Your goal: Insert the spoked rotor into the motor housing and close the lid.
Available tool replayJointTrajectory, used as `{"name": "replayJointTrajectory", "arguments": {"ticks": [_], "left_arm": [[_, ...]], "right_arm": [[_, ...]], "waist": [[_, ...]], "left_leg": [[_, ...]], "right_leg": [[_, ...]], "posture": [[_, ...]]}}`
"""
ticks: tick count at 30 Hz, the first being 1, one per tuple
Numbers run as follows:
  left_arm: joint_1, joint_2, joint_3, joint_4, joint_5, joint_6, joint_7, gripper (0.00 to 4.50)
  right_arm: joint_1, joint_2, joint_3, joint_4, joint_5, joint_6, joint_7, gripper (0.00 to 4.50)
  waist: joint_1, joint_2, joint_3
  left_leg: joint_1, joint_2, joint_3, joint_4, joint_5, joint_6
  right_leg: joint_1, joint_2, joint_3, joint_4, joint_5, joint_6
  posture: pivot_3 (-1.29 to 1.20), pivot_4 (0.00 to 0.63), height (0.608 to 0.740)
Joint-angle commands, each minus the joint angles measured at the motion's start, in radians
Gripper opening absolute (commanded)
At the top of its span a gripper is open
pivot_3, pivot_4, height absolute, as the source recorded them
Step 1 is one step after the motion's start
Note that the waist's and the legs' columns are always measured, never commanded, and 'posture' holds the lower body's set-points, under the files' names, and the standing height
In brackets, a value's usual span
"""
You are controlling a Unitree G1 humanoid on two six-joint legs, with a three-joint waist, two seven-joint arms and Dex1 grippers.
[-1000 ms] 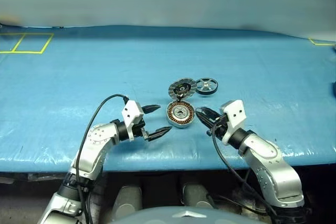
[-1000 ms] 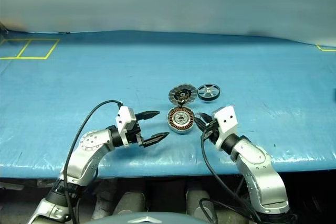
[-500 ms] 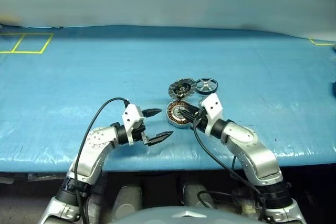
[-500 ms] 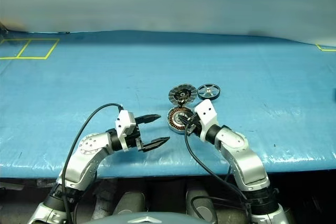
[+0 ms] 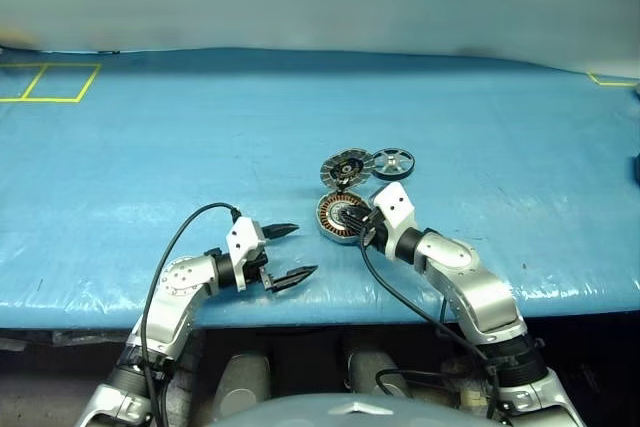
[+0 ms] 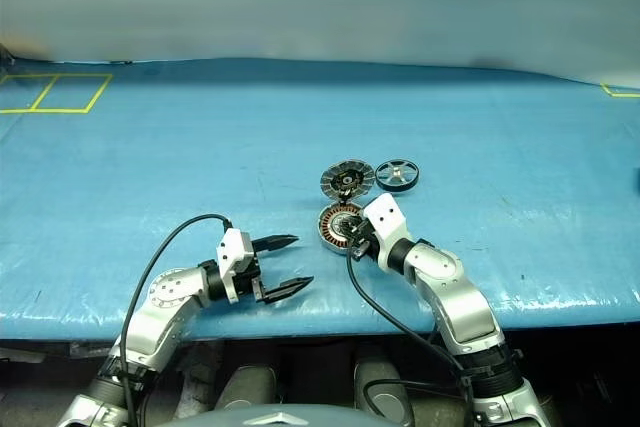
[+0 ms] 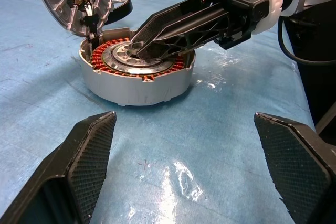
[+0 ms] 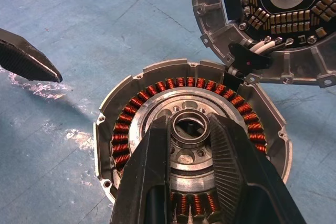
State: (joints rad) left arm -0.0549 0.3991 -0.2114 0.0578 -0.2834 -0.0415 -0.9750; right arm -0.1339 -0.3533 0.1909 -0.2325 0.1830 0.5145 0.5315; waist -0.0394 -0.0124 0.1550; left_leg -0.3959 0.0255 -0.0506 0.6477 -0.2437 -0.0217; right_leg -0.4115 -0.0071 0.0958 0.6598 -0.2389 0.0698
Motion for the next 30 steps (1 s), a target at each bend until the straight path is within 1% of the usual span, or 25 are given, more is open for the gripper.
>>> {"name": "replayJointTrajectory", "arguments": {"ticks": [1, 10, 30], "left_arm": [[-0.009, -0.005, 0.008, 0.021, 0.005, -0.044, -0.017, 4.50], [-0.021, -0.010, 0.006, 0.028, 0.005, -0.055, -0.025, 4.50], [-0.012, -0.006, -0.002, -0.076, 0.004, 0.025, 0.017, 4.50]], "right_arm": [[-0.007, -0.001, 0.002, -0.015, -0.007, -0.025, 0.004, 0.73], [-0.002, 0.000, -0.003, -0.005, -0.020, -0.021, 0.000, 0.73], [0.005, 0.000, 0.015, 0.020, -0.030, -0.015, 0.000, 0.73]], "waist": [[0.000, 0.000, 0.000], [0.000, 0.000, 0.000], [-0.001, 0.000, 0.000]], "left_leg": [[0.000, 0.000, 0.000, 0.000, 0.000, 0.000], [0.000, 0.000, 0.000, 0.000, 0.000, 0.000], [0.001, 0.000, 0.000, 0.000, 0.000, 0.000]], "right_leg": [[0.000, 0.000, 0.000, 0.000, 0.000, 0.000], [0.000, 0.000, 0.000, 0.000, 0.000, 0.000], [0.001, 0.000, 0.000, 0.000, 0.000, 0.000]], "posture": [[0.00, 0.150, 0.740], [0.00, 0.150, 0.740], [0.00, 0.150, 0.740]]}}
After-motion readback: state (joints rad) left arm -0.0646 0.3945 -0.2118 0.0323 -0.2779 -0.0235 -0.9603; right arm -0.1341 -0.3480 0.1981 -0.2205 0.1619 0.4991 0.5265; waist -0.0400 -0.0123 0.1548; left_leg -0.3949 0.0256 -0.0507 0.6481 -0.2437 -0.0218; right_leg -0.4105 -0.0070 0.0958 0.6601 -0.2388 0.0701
